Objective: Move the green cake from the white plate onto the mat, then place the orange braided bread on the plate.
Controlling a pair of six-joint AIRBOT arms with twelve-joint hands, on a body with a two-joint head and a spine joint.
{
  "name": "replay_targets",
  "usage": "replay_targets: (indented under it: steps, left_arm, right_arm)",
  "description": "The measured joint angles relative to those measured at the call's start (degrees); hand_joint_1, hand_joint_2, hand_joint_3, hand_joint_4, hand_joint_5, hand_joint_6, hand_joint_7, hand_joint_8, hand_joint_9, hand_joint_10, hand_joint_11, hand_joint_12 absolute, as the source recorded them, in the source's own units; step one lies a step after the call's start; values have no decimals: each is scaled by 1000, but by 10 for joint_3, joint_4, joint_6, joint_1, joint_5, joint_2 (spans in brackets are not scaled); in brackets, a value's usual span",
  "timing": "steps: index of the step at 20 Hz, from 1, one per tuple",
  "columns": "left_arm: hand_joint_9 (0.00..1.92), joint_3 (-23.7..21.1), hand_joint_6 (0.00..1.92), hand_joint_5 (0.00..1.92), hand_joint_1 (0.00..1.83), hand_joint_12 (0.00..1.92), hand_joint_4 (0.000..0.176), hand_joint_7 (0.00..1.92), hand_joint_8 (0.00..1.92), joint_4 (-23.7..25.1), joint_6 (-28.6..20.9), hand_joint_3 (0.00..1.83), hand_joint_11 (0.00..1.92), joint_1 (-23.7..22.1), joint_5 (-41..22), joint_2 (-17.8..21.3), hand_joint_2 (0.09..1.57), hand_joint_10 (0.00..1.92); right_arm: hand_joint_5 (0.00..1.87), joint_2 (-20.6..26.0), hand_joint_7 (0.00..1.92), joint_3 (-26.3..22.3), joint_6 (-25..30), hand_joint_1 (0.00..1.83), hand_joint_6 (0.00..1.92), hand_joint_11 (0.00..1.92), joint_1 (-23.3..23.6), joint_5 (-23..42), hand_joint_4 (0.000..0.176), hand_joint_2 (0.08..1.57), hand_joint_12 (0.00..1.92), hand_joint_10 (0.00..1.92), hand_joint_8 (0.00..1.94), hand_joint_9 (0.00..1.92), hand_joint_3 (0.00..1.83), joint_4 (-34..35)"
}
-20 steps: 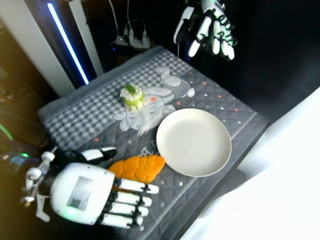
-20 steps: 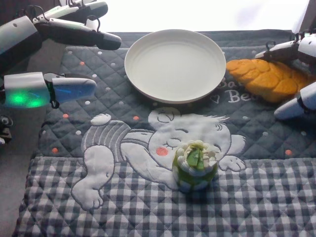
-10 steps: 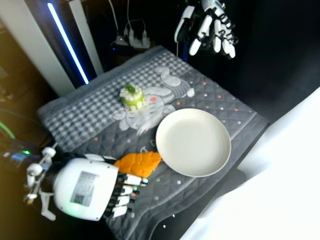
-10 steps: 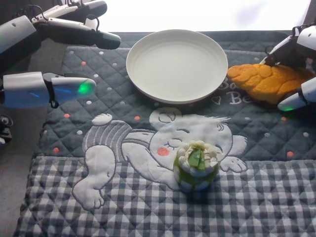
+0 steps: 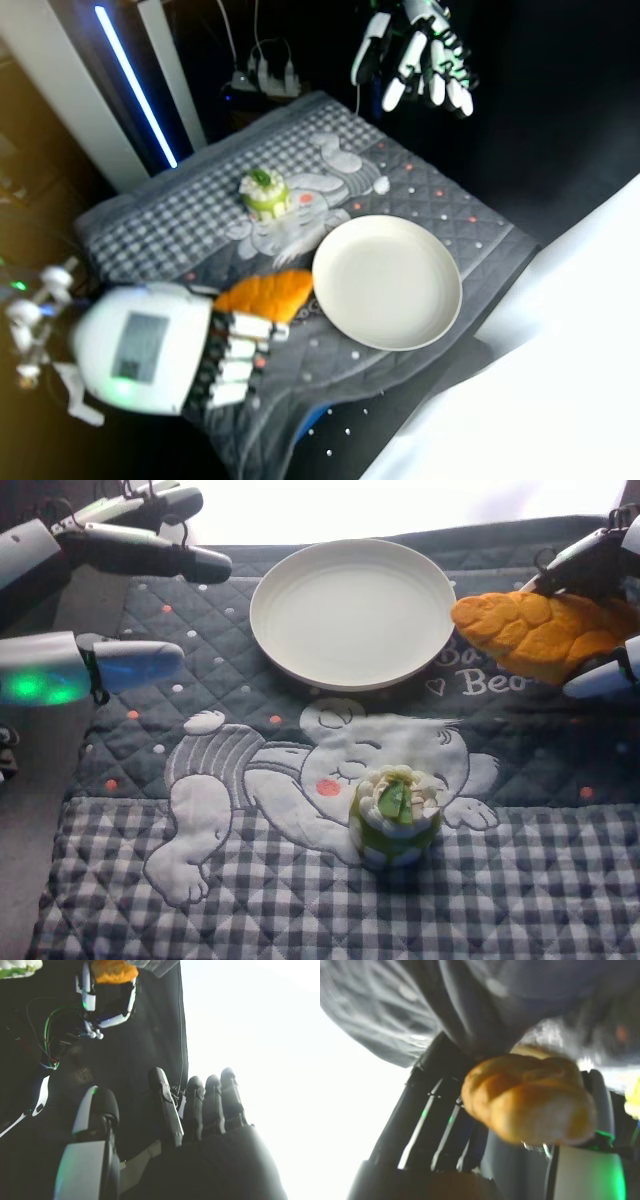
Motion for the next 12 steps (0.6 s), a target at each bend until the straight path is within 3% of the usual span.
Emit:
replay_targets:
  steps: [2, 3, 4, 5, 6, 7, 8, 9, 10, 11, 12]
  left_arm:
    - [0, -1, 2, 663, 693, 0, 43, 138, 0, -3, 1, 0, 0, 4, 0, 2, 1171, 0]
    - [0, -2, 2, 663, 693, 0, 43, 138, 0, -5, 2, 0, 0, 5, -4, 3, 1171, 0]
    - [0, -2, 2, 663, 693, 0, 43, 138, 0, -10, 3, 0, 0, 7, -11, 4, 1171, 0]
    - [0, -2, 2, 663, 693, 0, 43, 138, 0, -13, 4, 0, 0, 9, -15, 5, 1171, 0]
    - [0, -2, 2, 663, 693, 0, 43, 138, 0, -13, 6, 0, 0, 10, -17, 5, 1171, 0]
    - [0, -3, 2, 663, 693, 0, 43, 138, 0, -13, 8, 0, 0, 10, -17, 5, 1171, 0]
    - [0, -4, 2, 663, 693, 0, 43, 138, 0, -12, 8, 0, 0, 10, -17, 5, 1171, 0]
    - [0, -6, 2, 663, 693, 0, 43, 138, 0, -12, 8, 0, 0, 10, -19, 5, 1171, 0]
    - [0, -7, 2, 663, 693, 0, 43, 138, 0, -10, 8, 0, 0, 10, -19, 5, 1171, 0]
    - [0, -7, 2, 663, 693, 0, 43, 138, 0, -11, 8, 0, 0, 10, -18, 5, 1171, 0]
    - [0, -7, 2, 663, 693, 0, 43, 138, 0, -12, 8, 0, 0, 10, -19, 5, 1171, 0]
  right_arm:
    - [1176, 18, 1475, -27, -10, 1282, 657, 1165, 0, 41, 0, 995, 1574, 1174, 89, 1276, 0, -4]
    - [1175, 29, 1490, -42, -20, 1284, 653, 1158, 0, 63, 0, 993, 1593, 1225, 69, 1252, 0, -4]
    - [1310, 39, 1327, -56, -31, 1306, 217, 1168, 0, 82, 0, 994, 1666, 1335, 572, 1239, 6, -4]
    - [1313, 45, 1308, -67, -41, 1309, 152, 1031, 0, 102, 0, 1000, 1603, 1254, 650, 1158, 0, -3]
    - [1278, 49, 1233, -76, -52, 1304, 173, 1033, 0, 118, 0, 1021, 1618, 1305, 822, 1166, 1, -4]
    - [1262, 49, 1228, -81, -60, 1229, 422, 1085, 0, 131, 0, 1009, 1731, 1470, 890, 1178, 0, -4]
    - [1156, 49, 1130, -82, -61, 1276, 425, 1064, 0, 135, 0, 1056, 1725, 1484, 1033, 1149, 1, -5]
    - [1132, 48, 1225, -83, -61, 1297, 523, 1048, 0, 142, 0, 1033, 1640, 1381, 818, 1150, 0, -7]
    - [1174, 49, 1210, -85, -62, 1227, 609, 1121, 0, 154, 0, 1026, 1777, 1588, 922, 1175, 0, -6]
    - [1189, 49, 1210, -86, -62, 1212, 617, 1340, 0, 160, 0, 1022, 1892, 1854, 1316, 1293, 0, -6]
    - [1184, 50, 1197, -86, -66, 1207, 634, 1426, 0, 165, 0, 1023, 1915, 1908, 1494, 1346, 0, -5]
